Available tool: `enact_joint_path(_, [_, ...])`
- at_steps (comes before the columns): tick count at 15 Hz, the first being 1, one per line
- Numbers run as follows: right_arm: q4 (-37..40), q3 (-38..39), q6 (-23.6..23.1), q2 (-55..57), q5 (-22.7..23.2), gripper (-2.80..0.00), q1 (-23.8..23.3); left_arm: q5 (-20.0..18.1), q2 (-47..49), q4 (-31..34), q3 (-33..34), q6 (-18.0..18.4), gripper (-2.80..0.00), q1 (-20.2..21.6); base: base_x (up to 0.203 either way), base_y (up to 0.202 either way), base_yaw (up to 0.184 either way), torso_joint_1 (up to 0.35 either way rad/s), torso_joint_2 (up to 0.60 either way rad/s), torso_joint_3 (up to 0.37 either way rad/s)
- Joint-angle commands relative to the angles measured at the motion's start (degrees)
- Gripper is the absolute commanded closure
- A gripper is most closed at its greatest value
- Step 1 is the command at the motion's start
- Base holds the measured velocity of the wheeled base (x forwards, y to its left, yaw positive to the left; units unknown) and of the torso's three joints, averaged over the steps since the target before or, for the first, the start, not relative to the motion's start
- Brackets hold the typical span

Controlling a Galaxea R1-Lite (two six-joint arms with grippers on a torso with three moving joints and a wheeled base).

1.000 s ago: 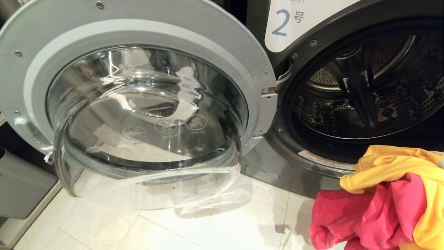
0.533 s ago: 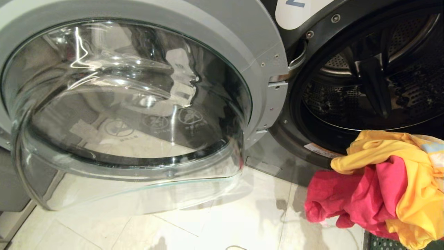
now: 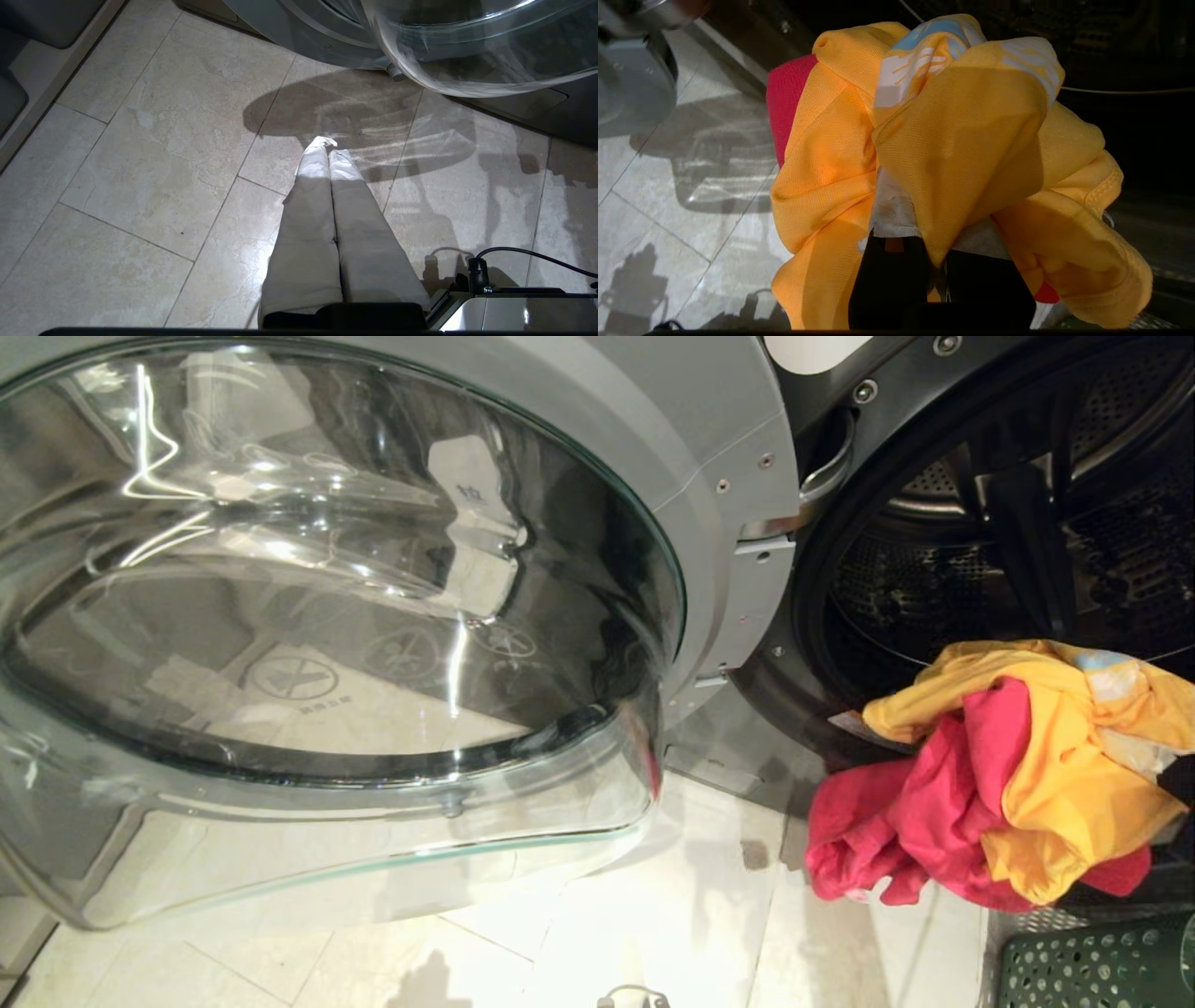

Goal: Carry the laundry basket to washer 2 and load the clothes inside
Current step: Place the clothes into the washing machine

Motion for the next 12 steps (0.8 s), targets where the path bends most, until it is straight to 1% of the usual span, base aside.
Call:
enact_joint_path(1, [-5.6,-0.1,0.5,7.8,-0.6,0.0,0.0,0.0,0.1,0.1,0.6,0.0,0.0,0.0,0.0,0.0,0.0,0.0,0.0,0.0])
enact_joint_path(3, [-13.0,-0.2,1.2,13.9,-1.9,0.0,0.1,-0.1,0.1,0.1,0.6,0.5,0.0,0.0,0.0,0.0,0.0,0.0,0.0,0.0])
enact_joint_path(7, [-31.6,-0.8,1.4,26.2,-5.6,0.0,0.4,-0.2,0.1,0.1,0.6,0.8,0.0,0.0,0.0,0.0,0.0,0.0,0.0,0.0])
enact_joint_path(8, [-34.4,-1.5,1.3,28.3,-6.6,0.0,0.9,-0.2,0.1,0.1,0.6,0.8,0.0,0.0,0.0,0.0,0.0,0.0,0.0,0.0])
enact_joint_path(10, [-37.3,-4.5,0.7,31.5,-10.3,0.0,3.1,-0.2,0.1,0.1,0.6,0.8,0.0,0.0,0.0,0.0,0.0,0.0,0.0,0.0])
enact_joint_path(12, [-40.3,-7.3,-0.2,34.5,-12.0,0.0,4.3,-0.2,0.0,0.1,0.6,0.8,0.0,0.0,0.0,0.0,0.0,0.0,0.0,0.0])
